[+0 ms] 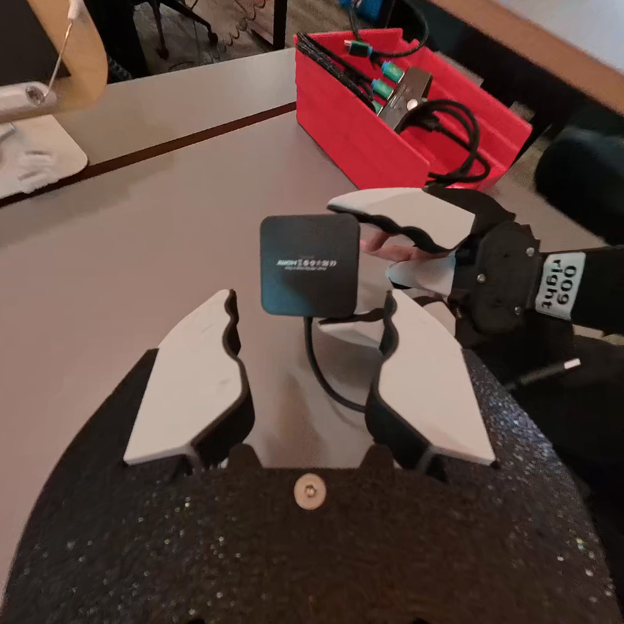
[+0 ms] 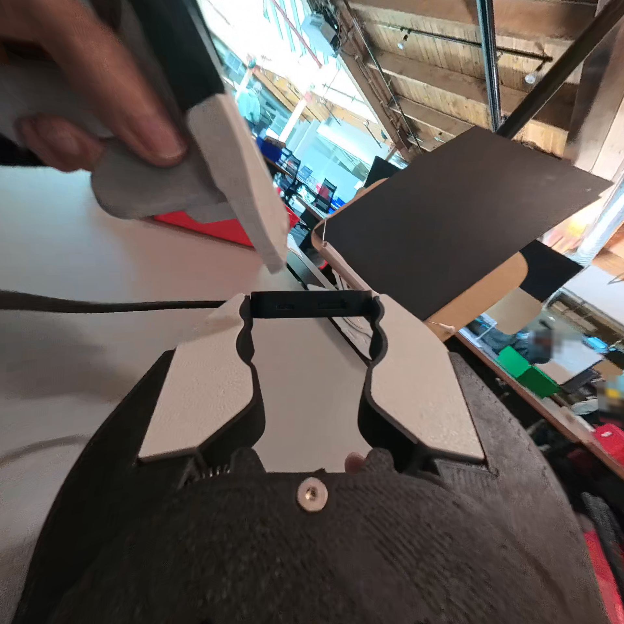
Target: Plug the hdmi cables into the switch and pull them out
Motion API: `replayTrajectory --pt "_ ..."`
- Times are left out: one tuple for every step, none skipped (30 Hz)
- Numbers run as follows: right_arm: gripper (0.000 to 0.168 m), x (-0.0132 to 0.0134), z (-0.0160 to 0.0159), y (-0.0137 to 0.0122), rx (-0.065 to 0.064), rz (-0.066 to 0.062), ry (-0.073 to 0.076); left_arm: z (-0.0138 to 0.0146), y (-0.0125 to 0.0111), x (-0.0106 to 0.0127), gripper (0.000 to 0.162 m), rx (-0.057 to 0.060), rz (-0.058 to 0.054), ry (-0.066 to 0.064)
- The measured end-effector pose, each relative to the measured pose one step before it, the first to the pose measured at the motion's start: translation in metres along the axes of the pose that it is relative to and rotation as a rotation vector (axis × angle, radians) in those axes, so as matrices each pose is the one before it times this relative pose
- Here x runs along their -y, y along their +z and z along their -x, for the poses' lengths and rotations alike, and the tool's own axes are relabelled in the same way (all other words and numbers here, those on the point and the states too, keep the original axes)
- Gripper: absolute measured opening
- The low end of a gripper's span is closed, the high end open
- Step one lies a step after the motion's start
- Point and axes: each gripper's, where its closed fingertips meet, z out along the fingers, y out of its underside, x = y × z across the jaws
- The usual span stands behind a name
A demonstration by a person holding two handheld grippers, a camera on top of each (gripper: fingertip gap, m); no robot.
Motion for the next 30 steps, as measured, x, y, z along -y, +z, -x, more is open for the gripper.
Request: replayTrajectory --pt "0.068 -0.00076 0.00162 0.00107 -0.0001 0.0186 -0.0276 -0.00237 0.00318 0.00138 0.076 0.0220 0.0233 0.0335" --pt "0.068 -0.00077 0.00109 0.00073 -0.0034 0.0154 -0.0240 -0.00164 0.00312 0.00041 0.073 0.0253 0.0308 0.0294" --pt "0.068 -0.00045 0.00093 0.00051 -0.0050 0.0088 -0.0203 -0.00129 0.00273 0.00043 0.070 0.0291 0.0286 0.0274" --pt "0.068 -0.00112 0.00093 0.00070 -0.0014 0.0129 -0.0108 -0.00205 0.00232 0.00063 0.068 0.0258 0.0239 0.0320" --pt "0.068 -0.00134 0.00014 0.00071 -0.0053 0.0147 -0.0082 -0.00265 0.00226 0.00108 0.067 0.0216 0.0175 0.0317" --pt "0.068 -0.00076 0.00005 0.00050 -0.0044 0.0115 -0.0104 -0.00233 0.00207 0.00109 0.064 0.0214 0.0145 0.0290" --pt "0.068 -0.00014 -0.00031 0.00027 -0.0056 0.0083 -0.0115 -0.00109 0.00215 0.00004 0.059 0.0261 0.0181 0.0312" --pt "0.068 0.00022 -0.00112 0.00017 -0.0098 0.0077 -0.0088 0.00115 0.00217 -0.00046 0.054 0.0354 0.0200 0.0316" --pt "0.068 0.00058 -0.00130 -0.00001 -0.0108 0.0041 -0.0053 0.00176 0.00224 -0.00059 0.052 0.0336 0.0174 0.0263" --pt "0.068 0.00059 -0.00080 0.00011 -0.0056 0.0023 -0.0021 -0.00011 0.00236 -0.00092 0.052 0.0157 0.0184 0.0162" --pt "0.068 0.00017 -0.00086 0.00010 -0.0067 0.0034 -0.0011 -0.00110 0.00248 -0.00179 0.050 0.0068 0.0232 0.0107" --pt "0.068 0.00026 -0.00046 0.00006 -0.0049 0.0012 -0.0040 -0.00052 0.00267 -0.00186 0.050 0.0106 0.0217 0.0145" --pt "0.068 0.00007 0.00125 0.00034 0.0082 0.0010 -0.0006 0.00114 0.00232 -0.00110 0.049 0.0218 0.0146 0.0198" --pt "0.068 -0.00042 0.00052 0.00023 0.0031 0.0017 0.0043 0.00365 0.00135 0.00095 0.037 0.0397 -0.0020 0.0248" --pt "0.068 -0.00042 -0.00055 0.00015 -0.0035 -0.0026 0.0060 0.00021 0.00027 0.00149 0.030 0.0156 -0.0124 0.0325" --pt "0.068 -0.00088 -0.00020 0.00008 0.0029 -0.0060 0.0114 -0.00193 0.00000 0.00078 0.021 0.0027 -0.0071 0.0232" --pt "0.068 -0.00056 -0.00089 -0.00045 -0.0015 -0.0146 0.0134 -0.00095 0.00029 0.00080 0.017 0.0090 -0.0055 0.0175" --pt "0.068 0.00009 -0.00140 -0.00096 -0.0107 -0.0218 0.0087 -0.00048 0.00021 0.00120 0.017 0.0053 -0.0089 0.0136" --pt "0.068 0.00117 -0.00063 -0.00138 -0.0059 -0.0263 0.0101 0.00040 -0.00025 0.00067 0.016 0.0006 -0.0044 0.0125" --pt "0.068 0.00331 -0.00191 -0.00219 -0.0070 -0.0342 0.0185 0.00265 -0.00133 0.00156 0.014 0.0066 -0.0162 0.0193" --pt "0.068 0.00309 -0.00289 -0.00222 -0.0070 -0.0293 0.0181 0.00448 -0.00274 0.00314 0.014 0.0089 -0.0329 0.0132" --pt "0.068 0.00292 -0.00338 -0.00204 -0.0071 -0.0325 0.0147 0.00425 -0.00391 0.00349 0.014 -0.0095 -0.0345 -0.0180" --pt "0.067 0.00130 -0.00296 -0.00180 -0.0045 -0.0233 0.0187 0.00090 -0.00432 0.00402 0.014 -0.0515 -0.0373 -0.0522" --pt "0.074 -0.00101 -0.00269 -0.00078 -0.0016 -0.0058 0.0165 -0.00260 -0.00440 0.00433 0.014 -0.0932 -0.0379 -0.0848" --pt "0.082 -0.00056 -0.00147 -0.00039 0.0048 -0.0083 0.0079 -0.00531 -0.00493 0.00525 0.014 -0.1232 -0.0435 -0.1062" --pt "0.087 0.00177 -0.00081 -0.00080 0.0042 -0.0205 0.0034 -0.00616 -0.00529 0.00574 0.014 -0.1332 -0.0464 -0.1201" --pt "0.087 0.00737 -0.00203 -0.00213 -0.0056 -0.0482 0.0268 -0.00301 -0.00486 0.00380 0.014 -0.1077 -0.0345 -0.1066" --pt "0.084 0.00719 -0.00162 -0.00148 -0.0009 -0.0411 0.0400 -0.00277 -0.00425 0.00114 0.014 -0.0954 -0.0192 -0.0876" --pt "0.082 0.00619 0.00024 -0.00070 0.0092 -0.0371 0.0309 -0.00207 -0.00379 -0.00039 0.014 -0.0801 -0.0096 -0.0743" --pt "0.082 0.00404 0.00054 -0.00008 0.0083 -0.0288 0.0216 -0.00051 -0.00334 -0.00049 0.014 -0.0582 -0.0118 -0.0616"
